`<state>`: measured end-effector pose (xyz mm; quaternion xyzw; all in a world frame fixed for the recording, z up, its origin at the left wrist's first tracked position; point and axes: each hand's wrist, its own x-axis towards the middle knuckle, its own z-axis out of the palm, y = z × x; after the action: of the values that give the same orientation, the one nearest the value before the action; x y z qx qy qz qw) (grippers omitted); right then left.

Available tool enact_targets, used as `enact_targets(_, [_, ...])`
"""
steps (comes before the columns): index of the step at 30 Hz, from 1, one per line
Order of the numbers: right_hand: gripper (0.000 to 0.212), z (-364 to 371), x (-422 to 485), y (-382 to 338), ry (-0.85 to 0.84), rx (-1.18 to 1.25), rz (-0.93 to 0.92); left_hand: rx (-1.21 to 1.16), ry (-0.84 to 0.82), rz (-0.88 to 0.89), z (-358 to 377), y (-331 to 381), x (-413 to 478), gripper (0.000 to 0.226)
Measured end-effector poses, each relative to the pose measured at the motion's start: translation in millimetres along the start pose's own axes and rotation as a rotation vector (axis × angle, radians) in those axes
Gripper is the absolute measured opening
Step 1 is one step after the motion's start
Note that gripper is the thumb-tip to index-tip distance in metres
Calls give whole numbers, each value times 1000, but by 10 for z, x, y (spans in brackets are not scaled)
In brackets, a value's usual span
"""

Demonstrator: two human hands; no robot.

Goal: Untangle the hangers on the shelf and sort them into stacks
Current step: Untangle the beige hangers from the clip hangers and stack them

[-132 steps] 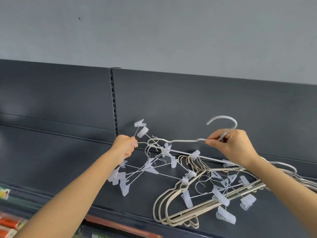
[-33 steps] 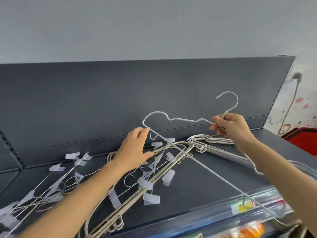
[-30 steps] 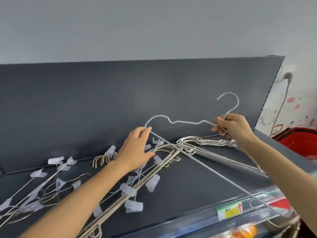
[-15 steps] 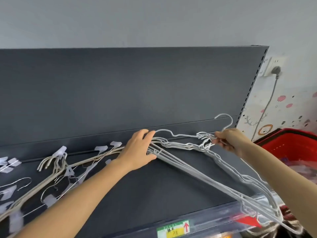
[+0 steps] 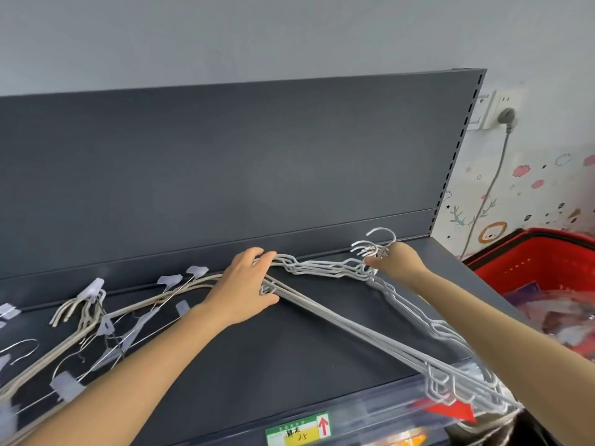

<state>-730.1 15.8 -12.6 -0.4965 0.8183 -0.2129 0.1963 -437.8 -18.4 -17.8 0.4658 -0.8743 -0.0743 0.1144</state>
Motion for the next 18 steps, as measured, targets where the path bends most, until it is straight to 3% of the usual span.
enact_targets(4, [46, 66, -111, 30, -26, -52, -40, 1, -15, -5, 31, 20, -16, 79])
enact_targets(7, [88, 143, -210, 47, -114, -121, -164, 0, -22, -2, 37, 17, -42, 79])
enact_targets(9, [94, 196, -284, 5, -91, -214, -250, -3, -25, 1, 34, 13, -71, 79])
enact_targets(15, [89, 386, -410, -329, -115, -219, -495, 20, 6, -28, -46, -154, -246, 79])
enact_targets(18, [77, 513, -522, -589, -141, -190, -556, 6, 26, -74, -138, -361, -432, 77])
